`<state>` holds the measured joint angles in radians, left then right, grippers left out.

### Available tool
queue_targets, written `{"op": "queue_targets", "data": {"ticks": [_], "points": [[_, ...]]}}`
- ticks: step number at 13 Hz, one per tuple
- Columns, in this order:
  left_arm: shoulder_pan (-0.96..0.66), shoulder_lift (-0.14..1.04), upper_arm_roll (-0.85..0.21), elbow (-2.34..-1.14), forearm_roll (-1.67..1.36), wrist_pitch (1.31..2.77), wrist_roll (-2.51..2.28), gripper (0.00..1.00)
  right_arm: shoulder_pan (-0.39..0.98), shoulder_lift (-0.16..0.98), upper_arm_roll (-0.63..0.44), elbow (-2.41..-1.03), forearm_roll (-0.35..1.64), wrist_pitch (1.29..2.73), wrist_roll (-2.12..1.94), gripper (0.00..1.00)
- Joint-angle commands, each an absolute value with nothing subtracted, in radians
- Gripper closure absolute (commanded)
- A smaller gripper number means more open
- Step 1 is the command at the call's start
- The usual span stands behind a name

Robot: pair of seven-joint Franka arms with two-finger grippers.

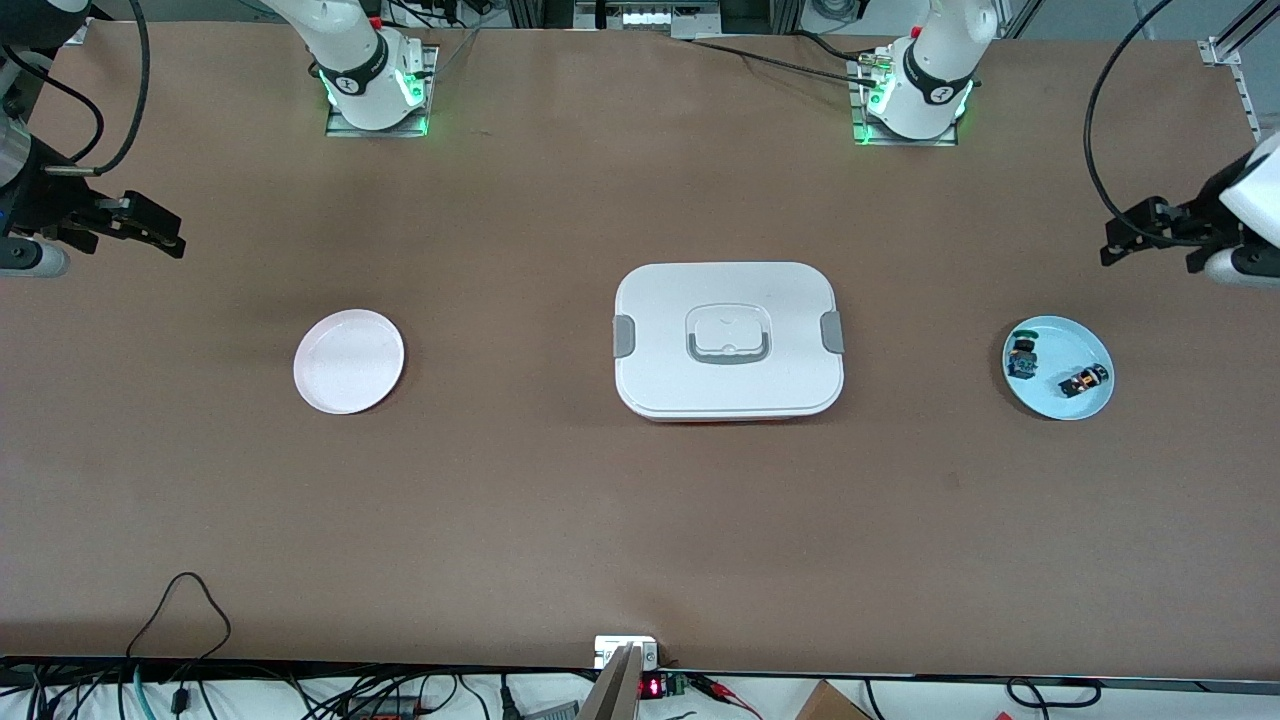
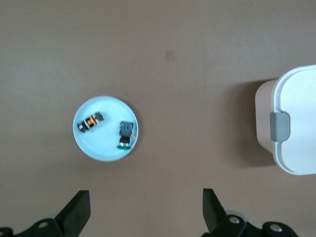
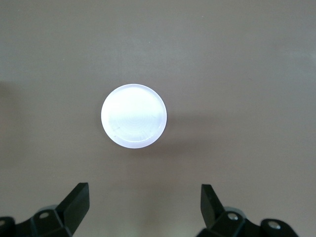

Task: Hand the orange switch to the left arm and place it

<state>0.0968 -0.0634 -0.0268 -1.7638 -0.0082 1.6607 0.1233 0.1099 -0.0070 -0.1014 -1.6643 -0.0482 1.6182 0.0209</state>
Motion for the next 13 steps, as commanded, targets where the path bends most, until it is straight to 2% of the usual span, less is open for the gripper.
{"op": "queue_targets", "data": {"ticks": [1, 8, 13], "points": [[0.084, -0.094, -0.017, -1.784, -0.028, 1.654, 0.091, 0.00, 0.114, 0.006, -0.100, -1.635, -0.046, 1.583, -0.037, 0.00], [0.083, -0.081, -0.025, -1.779, 0.004, 1.643, 0.084, 0.00, 0.109, 0.014, -0.101, -1.635, 0.000, 1.582, -0.015, 0.00], [0.083, -0.052, -0.037, -1.706, 0.012, 1.589, 0.063, 0.00, 0.124, 0.009, -0.097, -1.635, -0.009, 1.591, -0.015, 0.00]]}}
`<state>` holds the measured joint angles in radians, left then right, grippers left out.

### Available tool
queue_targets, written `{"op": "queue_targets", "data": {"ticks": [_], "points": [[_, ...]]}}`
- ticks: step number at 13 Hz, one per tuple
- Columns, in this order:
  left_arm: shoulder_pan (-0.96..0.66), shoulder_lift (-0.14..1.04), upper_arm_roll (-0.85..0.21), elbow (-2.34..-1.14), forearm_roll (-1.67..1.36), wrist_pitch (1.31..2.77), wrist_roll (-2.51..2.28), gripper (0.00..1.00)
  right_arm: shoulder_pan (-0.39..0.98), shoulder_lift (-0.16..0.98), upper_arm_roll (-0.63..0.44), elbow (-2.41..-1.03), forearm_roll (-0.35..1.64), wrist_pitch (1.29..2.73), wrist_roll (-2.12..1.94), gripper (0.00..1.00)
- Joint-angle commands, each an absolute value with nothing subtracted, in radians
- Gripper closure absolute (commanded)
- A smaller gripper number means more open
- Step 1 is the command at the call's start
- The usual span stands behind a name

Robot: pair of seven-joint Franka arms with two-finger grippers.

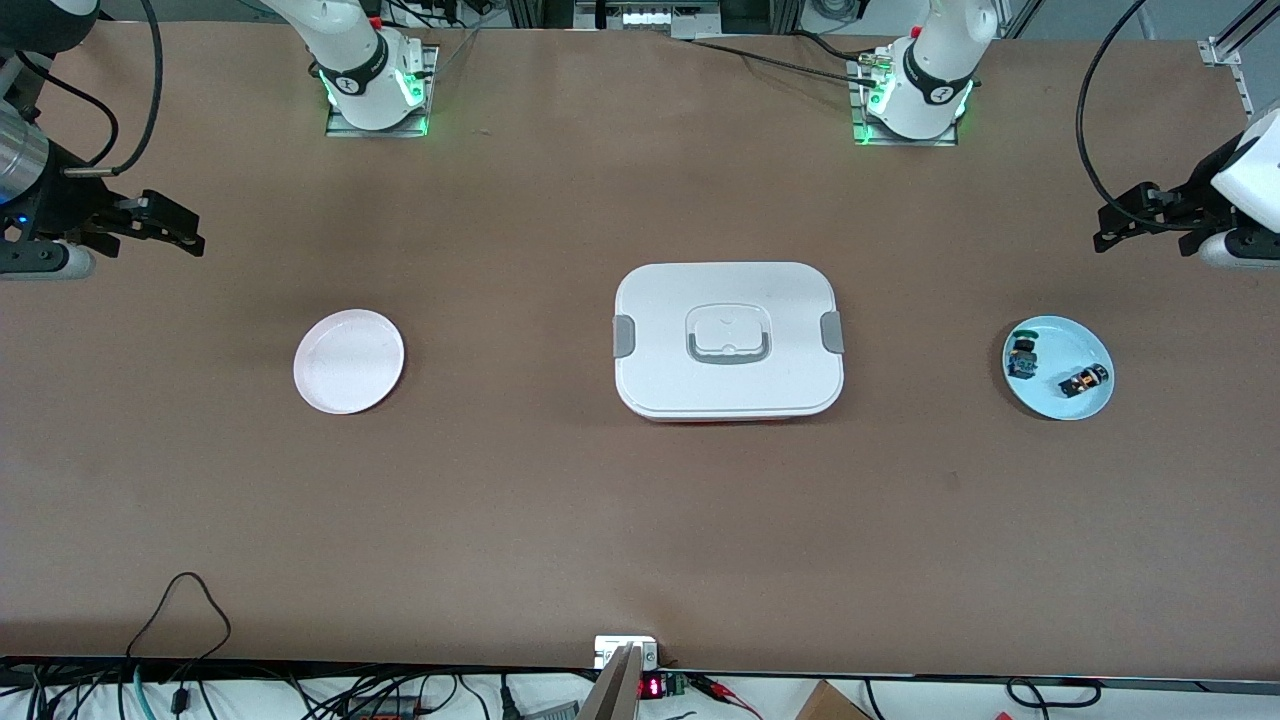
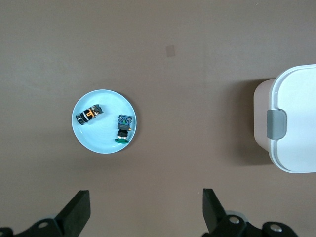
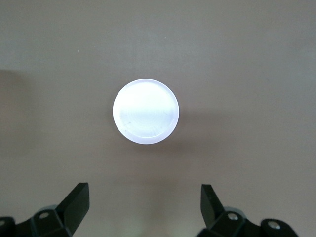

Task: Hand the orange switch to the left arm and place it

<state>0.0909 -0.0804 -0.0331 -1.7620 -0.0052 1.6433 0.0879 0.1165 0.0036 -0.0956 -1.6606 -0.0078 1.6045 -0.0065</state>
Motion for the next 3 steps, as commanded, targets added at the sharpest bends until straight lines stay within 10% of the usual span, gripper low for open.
{"op": "queue_targets", "data": {"ticks": [1, 3], "points": [[0.083, -0.043, -0.037, -1.697, 0.012, 1.577, 0.040, 0.00, 0.124, 0.011, -0.097, -1.635, -0.015, 1.592, -0.014, 0.00], [0.083, -0.040, -0.040, -1.689, 0.012, 1.572, 0.034, 0.00, 0.126, 0.009, -0.097, -1.637, -0.018, 1.594, -0.014, 0.00]]}}
